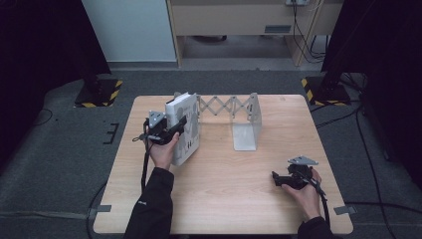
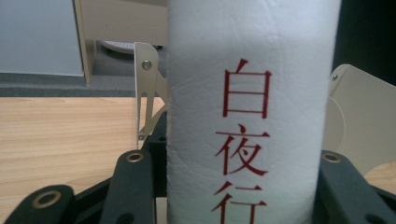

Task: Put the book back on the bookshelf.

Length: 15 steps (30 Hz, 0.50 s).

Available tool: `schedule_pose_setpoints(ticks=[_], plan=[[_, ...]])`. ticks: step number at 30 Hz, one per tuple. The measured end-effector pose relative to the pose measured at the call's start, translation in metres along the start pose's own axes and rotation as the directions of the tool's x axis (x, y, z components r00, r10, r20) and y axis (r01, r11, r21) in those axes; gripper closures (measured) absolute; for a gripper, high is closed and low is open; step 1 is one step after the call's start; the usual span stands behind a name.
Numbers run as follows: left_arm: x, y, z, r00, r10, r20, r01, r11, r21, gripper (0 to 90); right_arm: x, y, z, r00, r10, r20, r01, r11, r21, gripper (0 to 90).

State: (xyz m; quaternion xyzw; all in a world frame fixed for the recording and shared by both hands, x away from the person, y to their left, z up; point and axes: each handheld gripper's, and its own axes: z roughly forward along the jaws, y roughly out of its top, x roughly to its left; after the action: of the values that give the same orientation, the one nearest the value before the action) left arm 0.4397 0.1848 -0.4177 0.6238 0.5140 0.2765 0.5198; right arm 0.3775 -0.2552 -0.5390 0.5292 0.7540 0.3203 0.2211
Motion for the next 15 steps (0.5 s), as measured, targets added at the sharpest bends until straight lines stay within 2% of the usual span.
schedule_pose_setpoints(ticks=[6, 9, 15], plan=[[0.0, -0.006, -0.008, 0.9995, 0.031, 0.003, -0.031, 0.9995, 0.005, 51.8, 0.0, 0.0, 0.0, 1.0, 0.0, -0.001, 0.0, 1.0, 0.002, 6.4], [0.001, -0.011, -0.017, 0.9986, 0.052, 0.006, -0.052, 0.9985, 0.017, 51.6, 0.0, 0.0, 0.0, 1.0, 0.0, 0.001, 0.0, 1.0, 0.0, 6.4], [0.0, -0.026, -0.034, 0.9976, 0.067, 0.017, -0.068, 0.9972, 0.031, 51.5, 0.0, 0.0, 0.0, 1.0, 0.0, -0.001, 0.0, 1.0, 0.002, 6.3]])
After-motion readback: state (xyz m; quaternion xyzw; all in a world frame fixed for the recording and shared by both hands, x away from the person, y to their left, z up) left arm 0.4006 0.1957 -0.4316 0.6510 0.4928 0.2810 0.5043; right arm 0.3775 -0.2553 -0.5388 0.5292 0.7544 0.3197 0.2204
